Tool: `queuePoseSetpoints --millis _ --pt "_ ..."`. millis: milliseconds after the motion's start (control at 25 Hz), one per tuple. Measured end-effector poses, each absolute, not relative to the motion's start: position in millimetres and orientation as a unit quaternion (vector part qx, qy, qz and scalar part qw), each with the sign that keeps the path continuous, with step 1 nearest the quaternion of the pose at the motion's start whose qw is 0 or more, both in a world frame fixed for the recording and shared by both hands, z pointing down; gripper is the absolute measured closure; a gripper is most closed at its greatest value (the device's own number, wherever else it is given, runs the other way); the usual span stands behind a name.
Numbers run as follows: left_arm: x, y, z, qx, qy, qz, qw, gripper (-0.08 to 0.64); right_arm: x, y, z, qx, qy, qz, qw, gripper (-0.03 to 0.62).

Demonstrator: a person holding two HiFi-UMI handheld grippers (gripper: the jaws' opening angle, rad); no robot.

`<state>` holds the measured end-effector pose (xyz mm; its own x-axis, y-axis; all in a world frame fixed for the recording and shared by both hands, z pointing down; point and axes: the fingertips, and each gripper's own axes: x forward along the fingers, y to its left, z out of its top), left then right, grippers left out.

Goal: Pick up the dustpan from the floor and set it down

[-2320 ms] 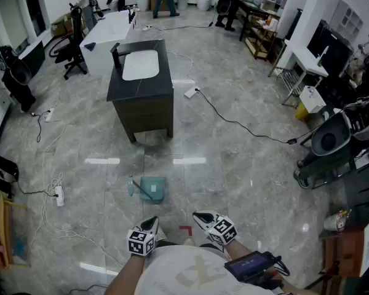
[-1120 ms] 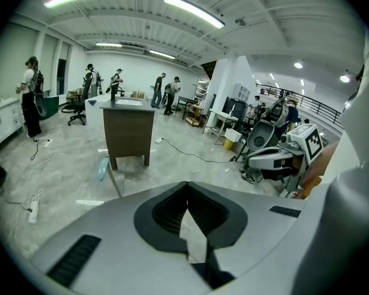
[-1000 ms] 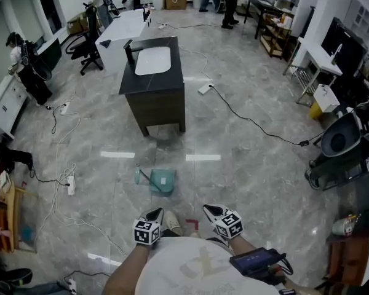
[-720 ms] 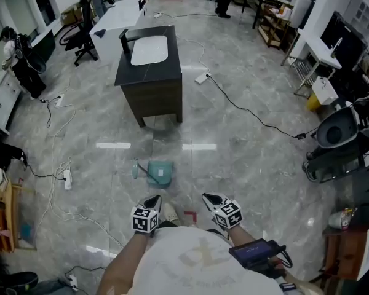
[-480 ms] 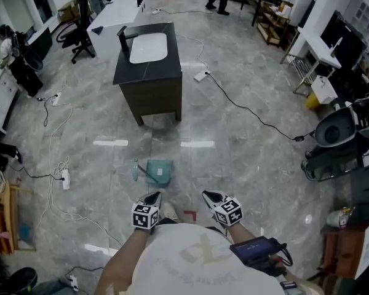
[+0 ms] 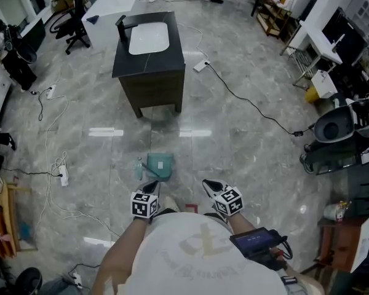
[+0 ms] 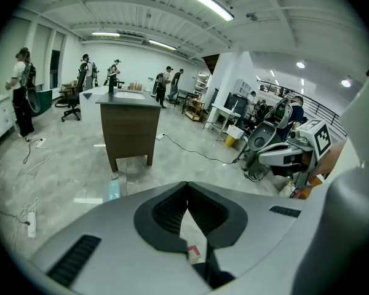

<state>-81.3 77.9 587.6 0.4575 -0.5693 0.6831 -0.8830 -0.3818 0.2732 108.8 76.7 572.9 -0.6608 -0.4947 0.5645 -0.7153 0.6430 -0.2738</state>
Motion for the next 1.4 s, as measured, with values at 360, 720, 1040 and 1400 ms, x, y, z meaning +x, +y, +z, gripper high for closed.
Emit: queuePoseSetpoints --millis 360,720,1040,1400 --pt "-117.8 64.5 604.5 0.777 -0.464 0.259 0.338 0.548 93.4 44.6 566.7 0.361 -0.872 0.235 0.234 0.575" --pt "-128.6 62.4 618.7 0.75 -0.487 0.253 0.37 0.548 92.3 27.2 575.0 0.34 -0.871 0.245 0.256 0.575" --pt "-153.2 46.2 631.9 0.714 -0.525 0.252 0.389 0.548 69.3 -15.2 579.4 0.294 -0.889 0.236 0.262 0.575" --pt "-174.2 17.6 655.7 0.67 -0.561 0.263 0.408 0.546 69.9 -55.0 589.2 0.272 -0.893 0.24 0.268 0.575"
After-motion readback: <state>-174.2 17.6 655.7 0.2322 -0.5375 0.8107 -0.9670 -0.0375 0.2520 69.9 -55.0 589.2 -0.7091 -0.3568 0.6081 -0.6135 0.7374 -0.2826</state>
